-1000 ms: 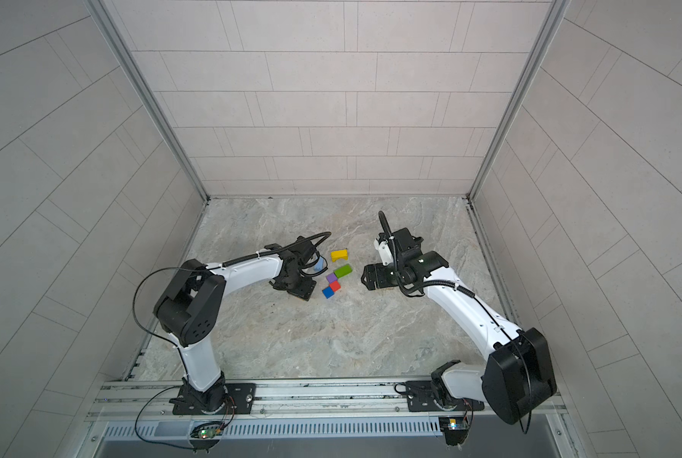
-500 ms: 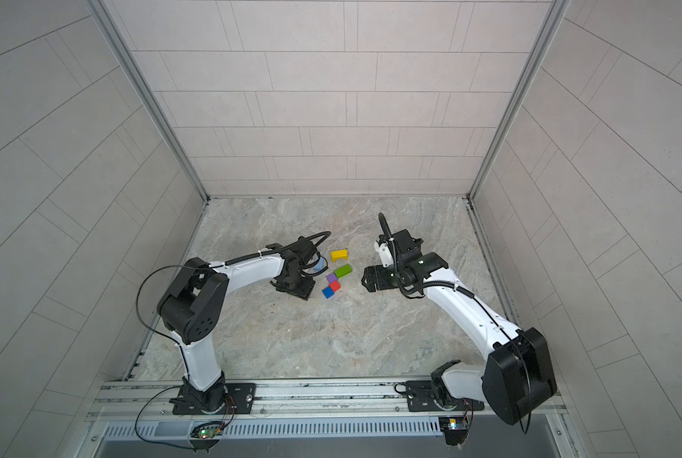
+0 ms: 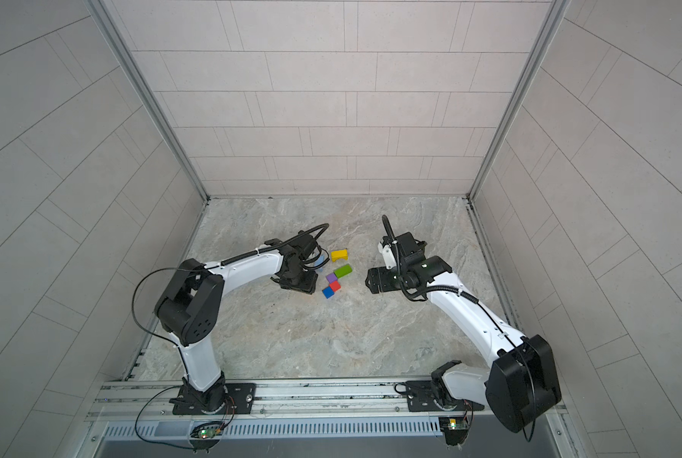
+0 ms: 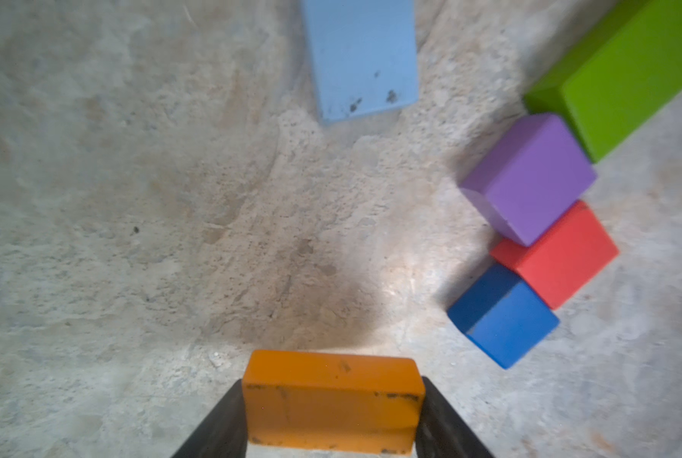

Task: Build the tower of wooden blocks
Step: 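Lift the orange block with the left gripper and carry it over the wood blocks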

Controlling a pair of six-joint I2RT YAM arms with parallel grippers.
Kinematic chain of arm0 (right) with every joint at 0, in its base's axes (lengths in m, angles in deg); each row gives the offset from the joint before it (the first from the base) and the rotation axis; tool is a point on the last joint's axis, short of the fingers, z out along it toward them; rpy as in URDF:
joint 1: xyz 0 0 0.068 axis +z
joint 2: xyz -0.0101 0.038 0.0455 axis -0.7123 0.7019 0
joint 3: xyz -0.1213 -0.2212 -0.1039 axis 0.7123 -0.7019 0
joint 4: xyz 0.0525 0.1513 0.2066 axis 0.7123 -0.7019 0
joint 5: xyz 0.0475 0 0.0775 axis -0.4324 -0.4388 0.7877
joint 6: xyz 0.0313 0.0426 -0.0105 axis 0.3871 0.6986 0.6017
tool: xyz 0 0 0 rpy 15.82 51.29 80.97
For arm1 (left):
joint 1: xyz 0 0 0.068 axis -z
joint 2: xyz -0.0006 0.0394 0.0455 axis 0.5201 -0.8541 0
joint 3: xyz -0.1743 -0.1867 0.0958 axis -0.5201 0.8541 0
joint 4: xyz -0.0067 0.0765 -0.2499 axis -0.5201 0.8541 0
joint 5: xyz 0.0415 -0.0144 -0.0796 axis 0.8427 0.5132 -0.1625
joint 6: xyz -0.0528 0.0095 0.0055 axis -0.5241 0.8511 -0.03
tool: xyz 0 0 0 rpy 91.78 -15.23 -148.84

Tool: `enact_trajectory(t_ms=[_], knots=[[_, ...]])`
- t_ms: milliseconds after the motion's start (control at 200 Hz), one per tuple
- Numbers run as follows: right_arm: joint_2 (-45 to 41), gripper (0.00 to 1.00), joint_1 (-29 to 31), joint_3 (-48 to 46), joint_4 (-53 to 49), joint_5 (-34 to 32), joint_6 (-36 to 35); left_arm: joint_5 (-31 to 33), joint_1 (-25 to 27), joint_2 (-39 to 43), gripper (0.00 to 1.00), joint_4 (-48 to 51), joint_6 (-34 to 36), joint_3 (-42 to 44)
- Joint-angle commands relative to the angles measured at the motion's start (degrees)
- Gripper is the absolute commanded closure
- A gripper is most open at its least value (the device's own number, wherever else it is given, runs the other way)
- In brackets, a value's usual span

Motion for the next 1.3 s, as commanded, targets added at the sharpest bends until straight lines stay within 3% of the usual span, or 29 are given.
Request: enact_trajectory(t_ms=[0,285,495,670,1296], knots=[[-2.55,0.12,-1.08,-1.45,-0.16,-3.43,1.76,-3.57,0.96,3.53,0.39,-0.8,-4.08,-3.34],[-6.67,0.12,-6.63,-6.54,1.73,-4.23,5.42,-7.96,5.07,2.62,0.39,-6.82,-13.19,-9.14],[-8.08,0.11,-11.53,-9.65,3.45,1.67,5.41,-10.57,7.58,-2.2,0.4,-14.14,-21.2,-13.67],[-8.2,0.11,-16.95,-11.19,3.77,8.11,7.04,-9.06,10.64,-8.05,0.4,-14.73,-23.73,-21.2],[-11.53,0.11,-22.08,-14.88,3.7,10.47,7.67,-8.5,14.98,-21.18,0.4,-20.8,-30.22,-30.05]])
